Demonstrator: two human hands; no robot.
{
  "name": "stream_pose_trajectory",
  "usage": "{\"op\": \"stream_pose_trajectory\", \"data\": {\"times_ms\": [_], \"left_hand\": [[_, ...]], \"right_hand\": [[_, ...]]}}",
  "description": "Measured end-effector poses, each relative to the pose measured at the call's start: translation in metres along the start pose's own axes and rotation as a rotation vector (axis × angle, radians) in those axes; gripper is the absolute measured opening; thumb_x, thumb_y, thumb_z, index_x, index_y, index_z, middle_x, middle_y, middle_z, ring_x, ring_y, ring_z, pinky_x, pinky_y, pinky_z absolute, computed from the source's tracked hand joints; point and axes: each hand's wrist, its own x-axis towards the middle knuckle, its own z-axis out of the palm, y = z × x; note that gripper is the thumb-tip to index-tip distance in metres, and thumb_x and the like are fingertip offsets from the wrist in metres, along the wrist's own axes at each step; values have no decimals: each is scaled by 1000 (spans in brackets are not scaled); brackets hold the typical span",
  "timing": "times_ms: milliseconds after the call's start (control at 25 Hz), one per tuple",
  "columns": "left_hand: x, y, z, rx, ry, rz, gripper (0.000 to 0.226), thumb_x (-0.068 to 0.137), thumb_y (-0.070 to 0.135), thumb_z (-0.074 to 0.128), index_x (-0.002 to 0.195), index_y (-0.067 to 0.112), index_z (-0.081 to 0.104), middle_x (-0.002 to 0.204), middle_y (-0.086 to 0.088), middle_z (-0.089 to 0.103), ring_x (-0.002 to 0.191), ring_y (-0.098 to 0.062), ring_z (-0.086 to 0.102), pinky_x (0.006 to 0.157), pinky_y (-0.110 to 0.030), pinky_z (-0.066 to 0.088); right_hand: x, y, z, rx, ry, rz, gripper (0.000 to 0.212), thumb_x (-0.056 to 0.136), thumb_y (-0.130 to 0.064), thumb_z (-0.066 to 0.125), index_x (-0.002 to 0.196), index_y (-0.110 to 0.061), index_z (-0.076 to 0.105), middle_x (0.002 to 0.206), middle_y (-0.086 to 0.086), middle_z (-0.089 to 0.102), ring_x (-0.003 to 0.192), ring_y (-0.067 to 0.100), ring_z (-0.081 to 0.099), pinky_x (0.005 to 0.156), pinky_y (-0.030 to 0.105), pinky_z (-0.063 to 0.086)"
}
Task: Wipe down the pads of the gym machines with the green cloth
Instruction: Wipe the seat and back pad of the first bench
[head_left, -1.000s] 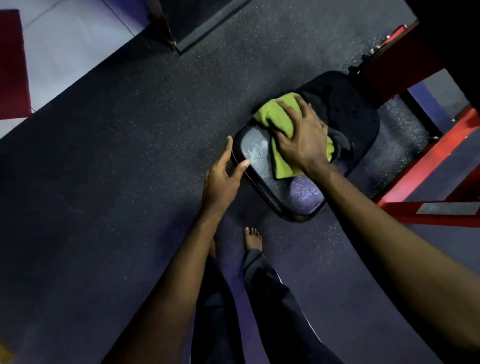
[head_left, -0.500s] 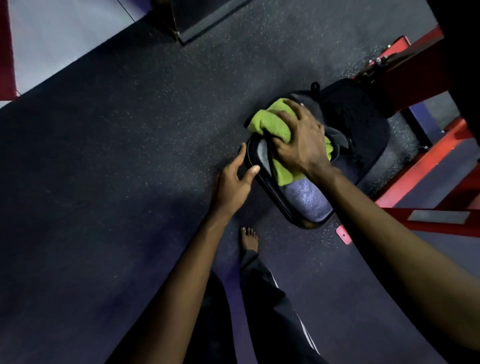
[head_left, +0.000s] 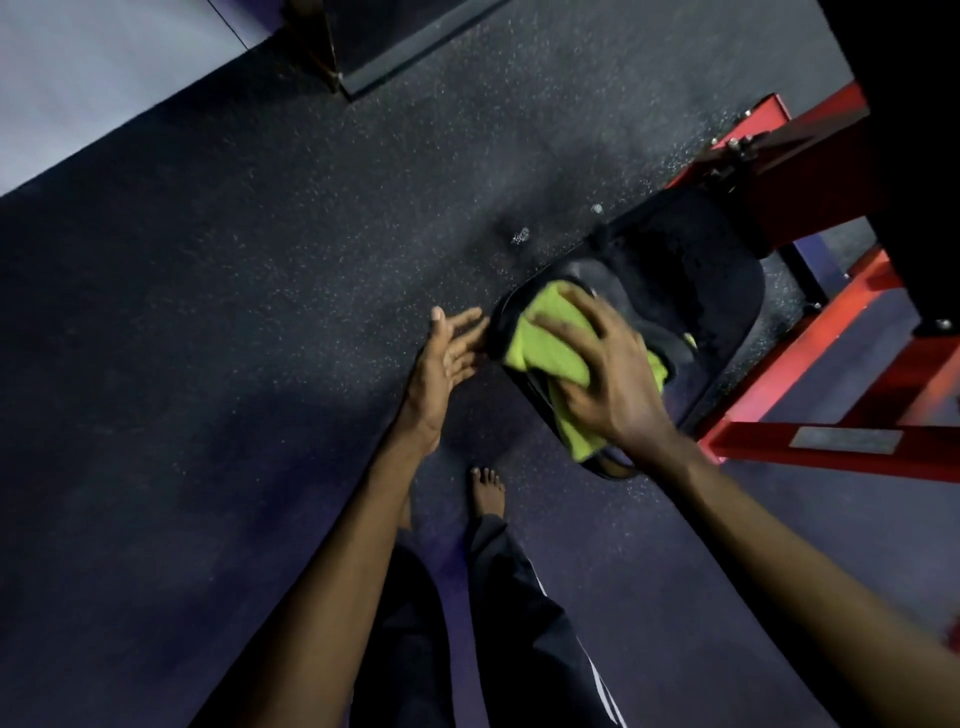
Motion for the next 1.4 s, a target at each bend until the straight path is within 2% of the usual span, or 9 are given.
{"op": "stream_pose_trajectory", "data": {"times_ms": [120, 400, 560, 720, 800, 920, 1040, 1240, 1400], "left_hand": [[6, 3, -2, 77, -6, 9, 70, 104, 59, 7, 150, 22, 43, 143, 0, 57, 129, -17, 55, 116, -41, 33], [12, -1, -7, 163, 45, 62, 79, 84, 86, 23, 140, 39, 54, 138, -3, 62, 129, -16, 56, 116, -48, 36], [16, 16, 3, 491, -1, 184, 58, 98, 63, 37, 142, 30, 55, 128, 6, 63, 119, -11, 59, 107, -36, 45], [29, 24, 21, 761, 8, 222, 49, 104, 49, 41, 149, 31, 45, 119, 2, 45, 113, -19, 54, 100, -36, 46], [37, 20, 30, 739, -3, 195, 50, 106, 46, 37, 152, 27, 42, 138, -3, 46, 125, -20, 51, 104, -32, 40], [34, 12, 38, 630, -21, 216, 52, 107, 42, 30, 153, 18, 38, 154, -4, 43, 140, -17, 42, 112, -26, 33], [36, 9, 38, 608, -10, 210, 60, 102, 49, 27, 153, 19, 39, 155, -2, 44, 140, -13, 41, 116, -30, 34], [52, 24, 45, 615, -15, 143, 62, 95, 48, 30, 146, 19, 48, 149, -1, 51, 137, -13, 46, 116, -33, 35], [63, 33, 53, 662, -7, 152, 60, 100, 50, 30, 142, 15, 53, 144, -4, 56, 133, -16, 50, 107, -20, 35]], "right_hand": [[-60, 3, 9, -60, -9, 41, 71, 79, -34, 64, 148, -43, 48, 163, 5, 36, 151, 38, 30, 106, 61, 39], [18, -20, 12, -80, 48, 109, 62, 85, -51, 57, 146, -44, 51, 163, -2, 36, 151, 31, 29, 112, 53, 33], [-17, 22, 1, -42, 89, 153, 66, 81, -45, 55, 147, -37, 52, 161, 2, 39, 149, 31, 36, 110, 58, 39], [28, 46, -5, -22, 235, 452, 69, 76, -40, 59, 144, -37, 54, 157, 0, 43, 143, 29, 44, 111, 55, 40], [33, 40, -4, 11, 266, 483, 66, 78, -42, 61, 143, -35, 56, 157, -1, 44, 143, 28, 43, 112, 53, 39], [-5, 27, 5, -37, 141, 245, 70, 80, -44, 60, 149, -36, 51, 163, 3, 37, 149, 33, 35, 113, 53, 37], [-6, 44, -4, -65, 86, 195, 76, 78, -43, 56, 153, -38, 43, 165, 3, 33, 150, 33, 32, 117, 55, 31], [92, 73, -30, -6, 267, 519, 67, 79, -57, 49, 142, -35, 56, 157, 2, 44, 143, 30, 43, 113, 50, 38], [56, 51, -18, -29, 155, 312, 59, 89, -60, 55, 143, -39, 54, 160, -1, 39, 149, 31, 34, 114, 49, 34]]}}
